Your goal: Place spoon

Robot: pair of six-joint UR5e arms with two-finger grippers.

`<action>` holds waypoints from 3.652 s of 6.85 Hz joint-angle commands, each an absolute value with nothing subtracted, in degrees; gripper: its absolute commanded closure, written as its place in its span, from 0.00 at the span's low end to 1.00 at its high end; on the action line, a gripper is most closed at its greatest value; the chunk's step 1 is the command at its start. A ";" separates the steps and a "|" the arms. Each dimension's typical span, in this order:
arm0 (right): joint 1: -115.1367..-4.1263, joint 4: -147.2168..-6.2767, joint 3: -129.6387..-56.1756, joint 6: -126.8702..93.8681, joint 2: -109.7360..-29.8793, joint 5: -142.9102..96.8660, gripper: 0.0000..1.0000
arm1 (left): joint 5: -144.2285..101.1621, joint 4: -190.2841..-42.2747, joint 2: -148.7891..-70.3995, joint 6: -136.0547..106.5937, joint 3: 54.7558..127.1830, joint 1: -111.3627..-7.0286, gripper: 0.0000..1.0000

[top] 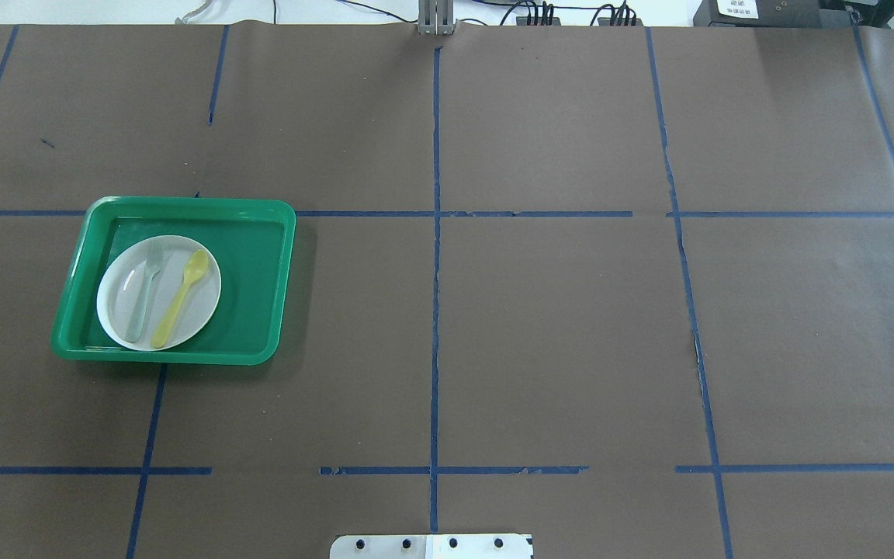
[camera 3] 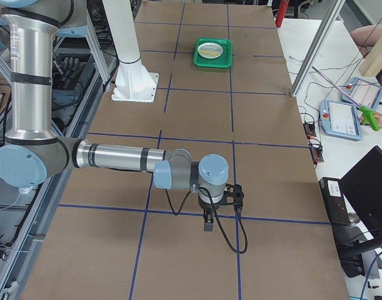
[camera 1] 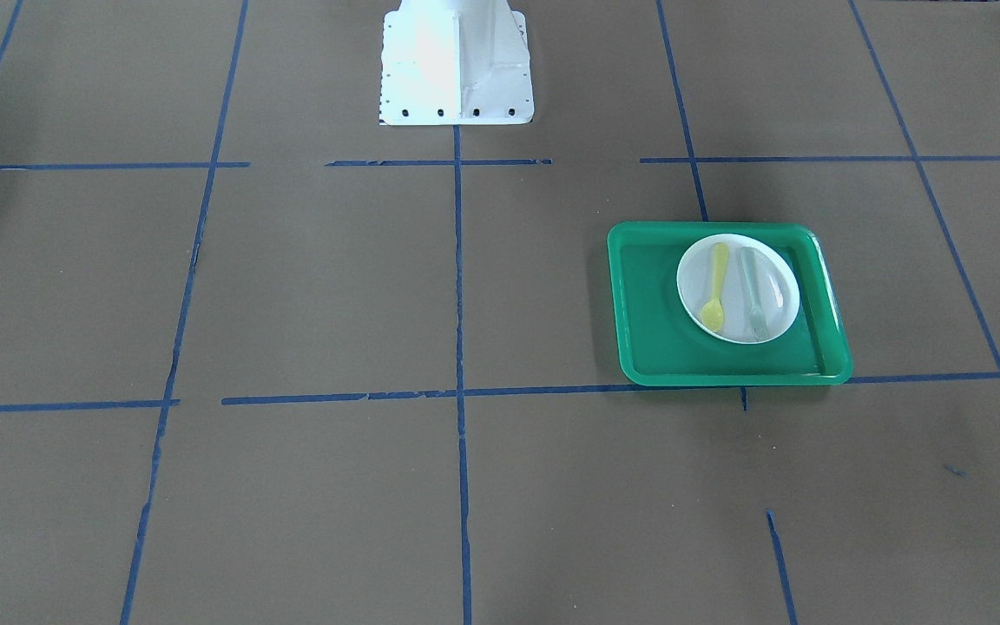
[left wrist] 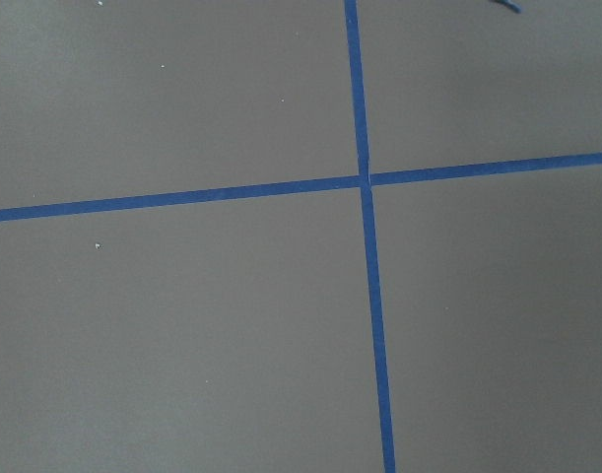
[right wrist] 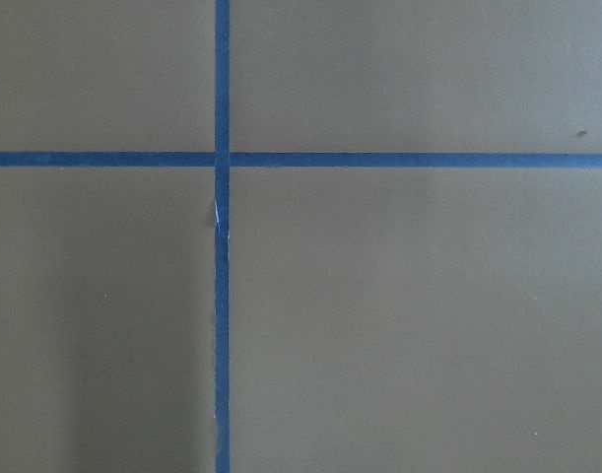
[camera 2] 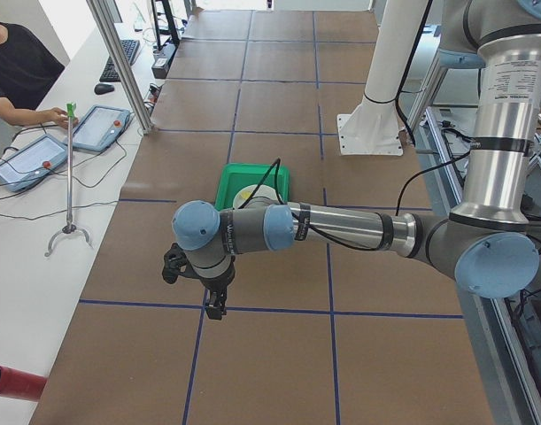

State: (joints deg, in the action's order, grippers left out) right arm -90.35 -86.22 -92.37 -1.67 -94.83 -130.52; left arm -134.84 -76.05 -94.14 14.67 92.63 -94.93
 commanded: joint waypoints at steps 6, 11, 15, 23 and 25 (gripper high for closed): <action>-90.35 -86.22 -92.37 -1.67 -94.83 -130.43 0.00 | -135.52 -83.12 -92.12 14.59 93.60 -94.92 0.00; -90.35 -86.22 -92.37 -1.67 -94.83 -130.52 0.00 | -135.09 -104.77 -94.83 -12.18 95.62 -77.22 0.00; -90.35 -86.22 -92.37 -1.67 -94.83 -130.52 0.00 | -126.00 -110.30 -101.94 -32.85 100.10 -56.73 0.04; -90.35 -86.22 -92.37 -1.67 -94.83 -130.52 0.00 | -120.23 -109.86 -103.62 -36.12 95.73 -45.44 0.22; -90.35 -86.22 -92.37 -1.67 -94.83 -130.52 0.00 | -120.32 -110.04 -103.71 -36.21 95.00 -45.26 0.24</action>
State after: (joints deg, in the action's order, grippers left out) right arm -90.35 -86.22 -92.37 -1.67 -94.83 -130.52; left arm -120.24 -110.07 -103.61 -36.10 95.11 -45.39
